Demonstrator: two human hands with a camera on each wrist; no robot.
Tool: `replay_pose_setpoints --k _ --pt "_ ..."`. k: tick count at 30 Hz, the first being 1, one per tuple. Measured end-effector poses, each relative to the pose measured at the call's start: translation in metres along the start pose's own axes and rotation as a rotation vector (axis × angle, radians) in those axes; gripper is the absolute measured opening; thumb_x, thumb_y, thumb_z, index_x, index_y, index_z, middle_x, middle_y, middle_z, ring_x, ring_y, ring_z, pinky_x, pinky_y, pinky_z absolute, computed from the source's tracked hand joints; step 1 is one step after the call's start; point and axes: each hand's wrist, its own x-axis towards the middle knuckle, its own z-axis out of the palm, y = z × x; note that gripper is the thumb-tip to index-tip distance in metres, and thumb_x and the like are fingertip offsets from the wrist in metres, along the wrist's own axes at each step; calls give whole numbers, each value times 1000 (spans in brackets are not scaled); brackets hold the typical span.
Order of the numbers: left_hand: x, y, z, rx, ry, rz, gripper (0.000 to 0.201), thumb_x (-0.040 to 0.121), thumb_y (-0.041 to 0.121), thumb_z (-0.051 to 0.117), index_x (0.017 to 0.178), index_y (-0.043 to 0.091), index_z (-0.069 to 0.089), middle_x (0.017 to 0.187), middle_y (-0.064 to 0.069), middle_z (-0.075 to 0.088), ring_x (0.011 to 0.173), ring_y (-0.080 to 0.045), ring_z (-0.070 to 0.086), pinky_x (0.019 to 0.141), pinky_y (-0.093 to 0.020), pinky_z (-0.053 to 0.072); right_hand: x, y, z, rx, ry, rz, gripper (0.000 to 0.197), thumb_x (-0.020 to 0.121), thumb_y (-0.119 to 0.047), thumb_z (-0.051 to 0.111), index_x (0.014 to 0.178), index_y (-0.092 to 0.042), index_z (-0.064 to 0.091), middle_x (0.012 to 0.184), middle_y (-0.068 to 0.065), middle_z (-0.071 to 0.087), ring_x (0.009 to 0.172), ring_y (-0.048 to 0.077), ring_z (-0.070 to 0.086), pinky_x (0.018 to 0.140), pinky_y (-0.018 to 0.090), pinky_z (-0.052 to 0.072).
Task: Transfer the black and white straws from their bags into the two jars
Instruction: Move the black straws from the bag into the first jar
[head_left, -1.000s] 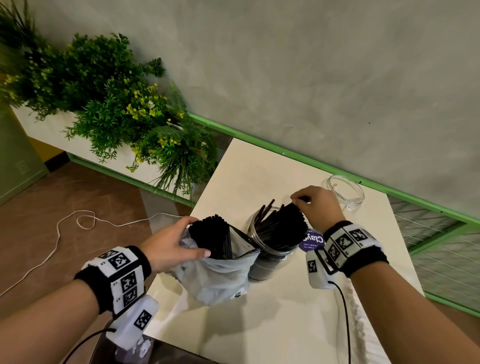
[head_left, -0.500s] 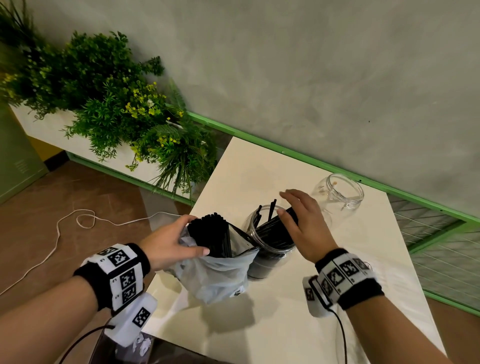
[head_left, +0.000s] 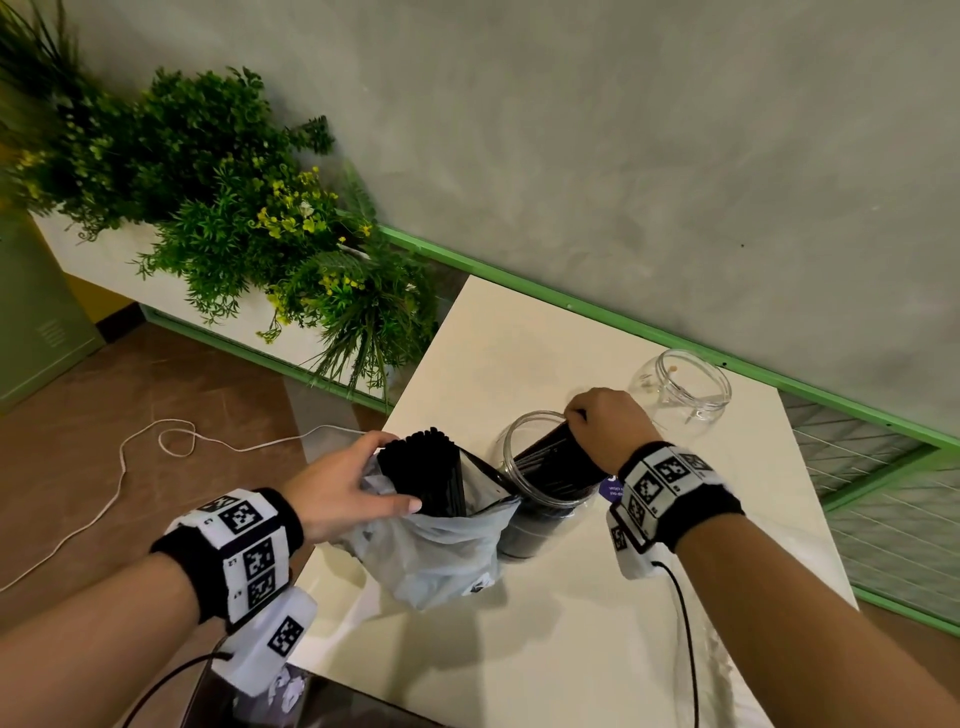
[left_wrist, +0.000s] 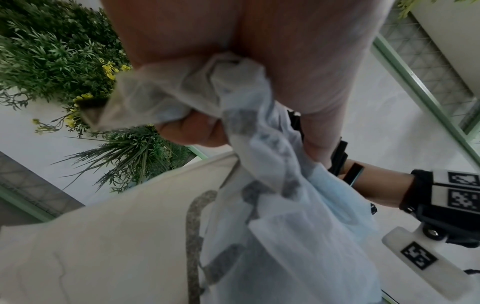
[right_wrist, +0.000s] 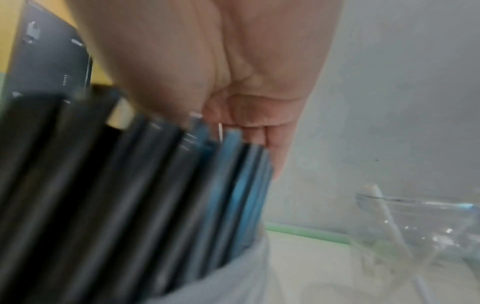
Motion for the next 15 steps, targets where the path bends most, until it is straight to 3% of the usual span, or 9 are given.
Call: replay_pose_setpoints --k 3,5,8,11,15 --pt "0 0 0 23 -2 -1 118 40 94 55 135 26 36 123 6 60 107 -7 60 93 -37 50 -17 8 -1 155 97 8 24 94 -14 48 95 -5 71 99 12 66 95 29 58 78 29 40" --pt "1 0 0 25 -2 -6 119 39 94 55 135 26 36 123 6 61 106 -8 61 93 -37 50 -32 7 3 278 180 -2 26 97 -22 50 105 -6 69 108 11 64 101 27 57 85 27 40" --pt "3 2 1 7 -8 -4 115 42 89 60 135 24 36 123 6 60 105 -7 61 93 -36 50 -54 -7 16 314 185 83 60 93 -56 45 134 -13 51 138 6 46 129 26 39 109 36 31" --pt "3 5 2 4 -6 2 106 47 80 63 134 24 36 125 7 59 106 -6 60 93 -35 51 -62 -25 29 269 204 176 96 73 -82 36 146 -21 30 152 2 26 140 25 21 115 44 24" --pt "3 5 2 28 0 8 112 44 89 58 134 26 37 121 9 61 103 -6 62 91 -36 51 -55 -31 43 195 272 195 94 71 -78 49 147 -28 25 155 1 19 142 26 15 114 48 26"
